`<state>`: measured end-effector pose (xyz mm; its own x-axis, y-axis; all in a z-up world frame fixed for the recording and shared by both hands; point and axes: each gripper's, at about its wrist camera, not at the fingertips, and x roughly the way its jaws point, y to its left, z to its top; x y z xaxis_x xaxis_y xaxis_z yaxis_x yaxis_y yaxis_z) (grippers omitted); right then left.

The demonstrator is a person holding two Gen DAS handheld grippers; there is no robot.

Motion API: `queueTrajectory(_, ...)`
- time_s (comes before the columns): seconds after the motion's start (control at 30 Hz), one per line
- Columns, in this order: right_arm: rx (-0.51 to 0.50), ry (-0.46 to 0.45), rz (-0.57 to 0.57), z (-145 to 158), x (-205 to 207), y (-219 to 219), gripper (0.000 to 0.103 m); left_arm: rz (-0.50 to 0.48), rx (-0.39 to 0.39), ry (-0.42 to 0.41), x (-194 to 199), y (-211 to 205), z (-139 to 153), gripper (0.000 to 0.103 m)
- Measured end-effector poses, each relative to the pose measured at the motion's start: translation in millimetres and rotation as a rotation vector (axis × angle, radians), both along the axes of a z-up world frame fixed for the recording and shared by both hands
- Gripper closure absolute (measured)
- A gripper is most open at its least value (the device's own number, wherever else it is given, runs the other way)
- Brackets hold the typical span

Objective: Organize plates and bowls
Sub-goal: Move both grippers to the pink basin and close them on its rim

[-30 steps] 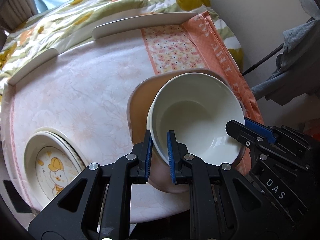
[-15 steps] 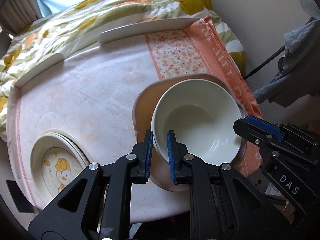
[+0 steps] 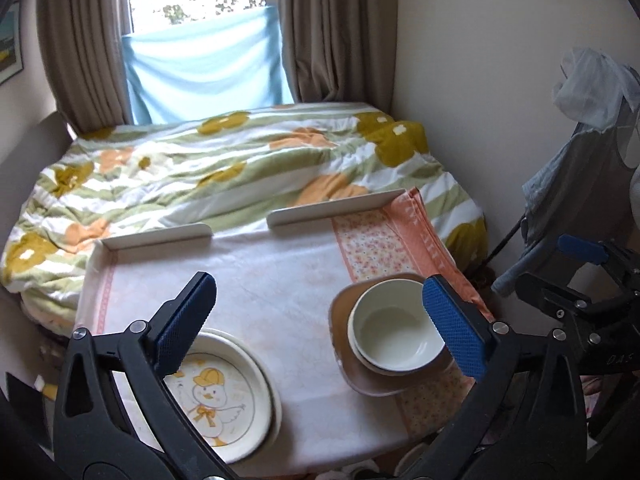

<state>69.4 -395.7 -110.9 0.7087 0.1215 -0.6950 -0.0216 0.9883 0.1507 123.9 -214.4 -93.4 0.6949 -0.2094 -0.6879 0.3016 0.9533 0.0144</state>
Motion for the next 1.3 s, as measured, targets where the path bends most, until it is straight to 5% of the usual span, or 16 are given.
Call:
queueTrajectory(0.17, -0.105, -0.084, -0.025, -5.3, -22.8, 4.5, 0.001, 0.031, 0.095, -0.016, -14.8, 8.5, -21.1, 0.0)
queueTrajectory(0.53, -0.122, 0.184, -0.12, -93.3, -11.1, -11.7, 0.001, 0.028, 0.011, 0.19, -14.3, 14.1, -119.8, 0.0)
queueTrajectory(0.73, -0.129, 0.247, -0.099, -128.6, 8.3, -15.2, 0.006, 0.037, -0.002, 0.243, -2.2, -0.8, -152.9, 0.004)
queueTrajectory(1.3, -0.142, 0.343, 0.001, -164.9, 41.9, -0.4, 0.051, 0.05, 0.043, 0.288, 16.7, -17.0, -183.9, 0.054)
